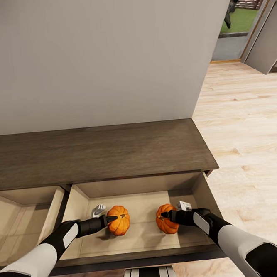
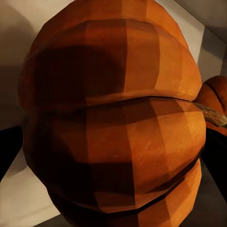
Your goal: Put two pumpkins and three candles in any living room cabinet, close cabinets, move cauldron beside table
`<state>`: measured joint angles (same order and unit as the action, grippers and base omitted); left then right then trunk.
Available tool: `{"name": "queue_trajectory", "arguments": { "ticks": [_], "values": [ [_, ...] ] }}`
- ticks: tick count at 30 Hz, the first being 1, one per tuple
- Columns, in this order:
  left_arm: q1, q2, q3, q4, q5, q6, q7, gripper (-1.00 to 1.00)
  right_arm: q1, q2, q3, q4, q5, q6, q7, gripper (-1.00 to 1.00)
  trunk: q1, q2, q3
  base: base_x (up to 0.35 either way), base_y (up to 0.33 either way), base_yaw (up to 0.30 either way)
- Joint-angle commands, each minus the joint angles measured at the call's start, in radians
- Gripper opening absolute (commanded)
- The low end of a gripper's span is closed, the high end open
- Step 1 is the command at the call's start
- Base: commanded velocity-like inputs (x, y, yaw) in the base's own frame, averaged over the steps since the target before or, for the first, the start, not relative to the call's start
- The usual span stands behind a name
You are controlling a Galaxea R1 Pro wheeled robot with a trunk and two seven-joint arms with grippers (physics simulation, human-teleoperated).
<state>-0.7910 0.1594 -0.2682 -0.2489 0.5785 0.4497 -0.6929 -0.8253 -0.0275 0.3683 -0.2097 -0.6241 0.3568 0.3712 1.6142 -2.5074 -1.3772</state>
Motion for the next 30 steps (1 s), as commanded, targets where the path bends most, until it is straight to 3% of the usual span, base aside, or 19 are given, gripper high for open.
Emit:
{"name": "queue_trajectory", "arguments": {
  "ticks": [1, 13, 15, 17, 18, 30],
  "values": [
    [0.0, 0.0, 0.0, -0.001, 0.0, 0.0, 0.0, -1.0, 0.0, 0.0, 0.0, 0.0, 0.0, 0.0, -0.001, -1.0, 0.0, 0.0, 0.0, 0.0, 0.0, 0.0],
    [0.0, -0.001, 0.001, 0.006, -0.004, 0.001, 0.007, -1.0, -0.02, 0.0, -0.001, 0.01, -0.002, -0.003, -0.083, -1.0, 0.0, 0.0, 0.0, 0.0, 0.0, 0.0],
    [0.0, -0.002, 0.006, 0.01, -0.004, 0.001, 0.042, -1.0, -0.02, 0.001, 0.0, 0.008, -0.001, -0.005, -0.084, -1.0, 0.0, 0.0, 0.0, 0.0, 0.0, 0.0],
    [-0.001, -0.003, 0.013, 0.011, 0.0, -0.001, 0.139, -1.0, -0.02, 0.001, 0.0, 0.003, 0.0, -0.014, -0.083, -1.0, 0.0, 0.0, 0.0, 0.0, 0.0, 0.0],
    [0.0, -0.003, 0.013, 0.011, 0.0, -0.002, 0.15, -1.0, -0.02, 0.001, 0.0, 0.002, 0.0, -0.015, -0.083, -1.0, 0.0, 0.0, 0.0, 0.0, 0.0, 0.0],
    [0.0, -0.003, 0.015, 0.01, 0.0, -0.006, 0.166, -1.0, -0.02, 0.002, 0.002, -0.004, -0.001, -0.052, -0.074, -1.0, 0.0, 0.0, 0.0, 0.0, 0.0, 0.0]
  ]
}}
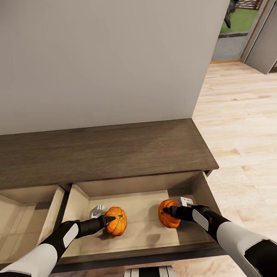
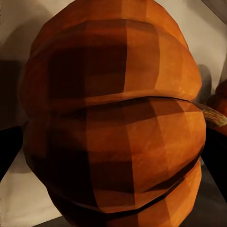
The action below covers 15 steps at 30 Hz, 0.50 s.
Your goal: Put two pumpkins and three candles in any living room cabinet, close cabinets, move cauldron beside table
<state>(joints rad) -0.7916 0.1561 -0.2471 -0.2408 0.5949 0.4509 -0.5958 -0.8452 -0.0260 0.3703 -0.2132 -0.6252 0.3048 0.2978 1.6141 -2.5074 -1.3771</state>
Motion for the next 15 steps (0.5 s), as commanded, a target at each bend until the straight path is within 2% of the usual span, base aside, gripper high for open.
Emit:
{"name": "queue_trajectory", "arguments": {
  "ticks": [1, 7, 8, 9, 15],
  "values": [
    [0.0, 0.0, -0.006, 0.001, -0.017, -0.008, 0.069, -1.0, 0.0, 0.0, 0.0, 0.0, 0.0, 0.0, 0.0, -1.0, 0.0, 0.0, 0.0, 0.0, 0.0, 0.0],
    [0.001, 0.001, -0.006, -0.001, -0.017, -0.008, 0.068, -1.0, 0.0, -0.002, -0.001, 0.0, -0.001, -0.001, 0.0, -1.0, 0.0, 0.0, 0.0, 0.0, 0.0, 0.0],
    [0.001, 0.001, -0.006, -0.003, -0.016, -0.008, 0.068, 1.0, 0.0, -0.002, -0.001, 0.0, -0.001, 0.0, 0.0, -1.0, 0.0, 0.0, 0.0, 0.0, 0.0, 0.0],
    [0.001, 0.001, -0.006, -0.004, -0.016, -0.008, 0.068, 1.0, 0.0, -0.002, -0.001, 0.0, -0.001, 0.0, 0.0, 1.0, 0.0, 0.0, 0.0, 0.0, 0.0, 0.0],
    [0.001, 0.002, -0.006, -0.006, -0.017, -0.008, 0.067, 1.0, 0.0, -0.003, -0.001, 0.0, -0.001, 0.002, 0.001, 1.0, 0.0, 0.0, 0.0, 0.0, 0.0, 0.0]
  ]
}}
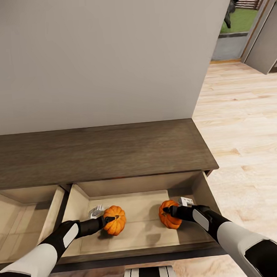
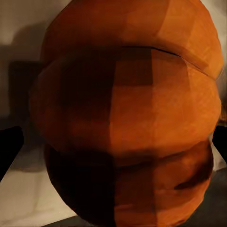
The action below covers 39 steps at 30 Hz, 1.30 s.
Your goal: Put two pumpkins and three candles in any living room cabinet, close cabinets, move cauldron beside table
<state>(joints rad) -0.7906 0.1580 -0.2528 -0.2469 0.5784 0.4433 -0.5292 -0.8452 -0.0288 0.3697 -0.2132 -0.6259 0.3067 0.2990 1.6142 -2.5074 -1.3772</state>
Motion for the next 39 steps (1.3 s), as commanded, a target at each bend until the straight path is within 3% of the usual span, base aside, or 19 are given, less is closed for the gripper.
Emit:
{"name": "queue_trajectory", "arguments": {
  "ticks": [1, 11, 12, 16, 23, 26, 29, 39],
  "values": [
    [0.0, 0.0, 0.01, -0.001, 0.0, 0.0, 0.0, 1.0, 0.0, 0.0, 0.0, 0.0, 0.0, 0.0, 0.0, 1.0, 0.0, 0.0, 0.0, 0.0, 0.0, 0.0],
    [0.0, 0.014, 0.095, -0.006, -0.001, -0.003, -0.01, 1.0, 0.0, -0.003, -0.001, -0.001, 0.0, -0.001, -0.01, 1.0, 0.0, 0.0, 0.0, 0.0, 0.0, 0.0],
    [0.001, 0.027, 0.12, -0.02, -0.001, -0.003, -0.012, 1.0, 0.0, -0.005, -0.002, -0.004, 0.0, -0.002, -0.012, 1.0, 0.0, 0.0, 0.0, 0.0, 0.0, 0.0],
    [0.002, 0.089, 0.148, -0.094, 0.0, 0.0, -0.032, 1.0, 0.0, -0.005, -0.005, -0.05, 0.0, -0.002, -0.017, 1.0, 0.0, 0.0, 0.0, 0.0, 0.0, 0.0],
    [0.005, 0.123, 0.153, -0.125, 0.0, 0.001, -0.13, 1.0, 0.0, -0.013, -0.009, -0.179, -0.001, 0.001, -0.022, 1.0, 0.0, 0.0, 0.0, 0.0, 0.0, 0.0],
    [0.011, 0.127, 0.153, -0.156, -0.001, 0.007, -0.179, 1.0, 0.0, -0.03, -0.009, -0.196, -0.004, 0.002, -0.021, 1.0, 0.0, 0.0, 0.0, 0.0, 0.0, 0.0],
    [0.013, 0.127, 0.153, -0.167, 0.0, 0.009, -0.195, 1.0, 0.001, -0.051, -0.011, -0.235, -0.008, 0.007, -0.021, 1.0, 0.0, 0.0, 0.0, 0.0, 0.0, 0.0],
    [0.019, 0.127, 0.152, -0.187, 0.0, 0.012, -0.224, 1.0, 0.003, -0.071, -0.014, -0.263, -0.01, 0.011, -0.021, 1.0, 0.0, 0.0, 0.0, 0.0, 0.0, 0.0]
  ]
}}
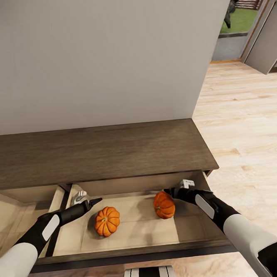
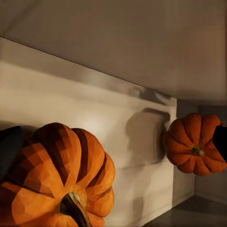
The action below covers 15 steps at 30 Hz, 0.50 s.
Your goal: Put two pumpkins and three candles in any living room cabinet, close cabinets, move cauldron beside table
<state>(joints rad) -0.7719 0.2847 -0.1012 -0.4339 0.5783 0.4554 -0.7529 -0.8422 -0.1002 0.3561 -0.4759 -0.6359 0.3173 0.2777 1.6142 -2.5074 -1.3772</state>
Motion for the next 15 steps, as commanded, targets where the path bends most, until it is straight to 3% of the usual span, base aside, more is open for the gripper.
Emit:
{"name": "queue_trajectory", "arguments": {
  "ticks": [1, 9, 15],
  "values": [
    [0.0, 0.0, 0.0, 0.0, 0.0, 0.0, 0.0, 1.0, 0.0, 0.0, 0.0, -0.001, 0.0, 0.001, 0.0, 1.0, 0.0, 0.0, 0.0, 0.0, 0.0, 0.0],
    [0.0, -0.012, -0.001, -0.006, 0.0, 0.041, -0.002, 1.0, 0.0, -0.001, -0.001, -0.005, -0.002, 0.051, 0.004, 1.0, 0.0, 0.0, 0.0, 0.0, 0.0, 0.0],
    [0.0, -0.014, -0.003, -0.008, -0.002, 0.046, -0.04, 1.0, 0.0, -0.022, -0.037, -0.018, -0.002, 0.071, 0.007, 1.0, 0.0, 0.0, 0.0, 0.0, 0.0, 0.0]
  ]
}}
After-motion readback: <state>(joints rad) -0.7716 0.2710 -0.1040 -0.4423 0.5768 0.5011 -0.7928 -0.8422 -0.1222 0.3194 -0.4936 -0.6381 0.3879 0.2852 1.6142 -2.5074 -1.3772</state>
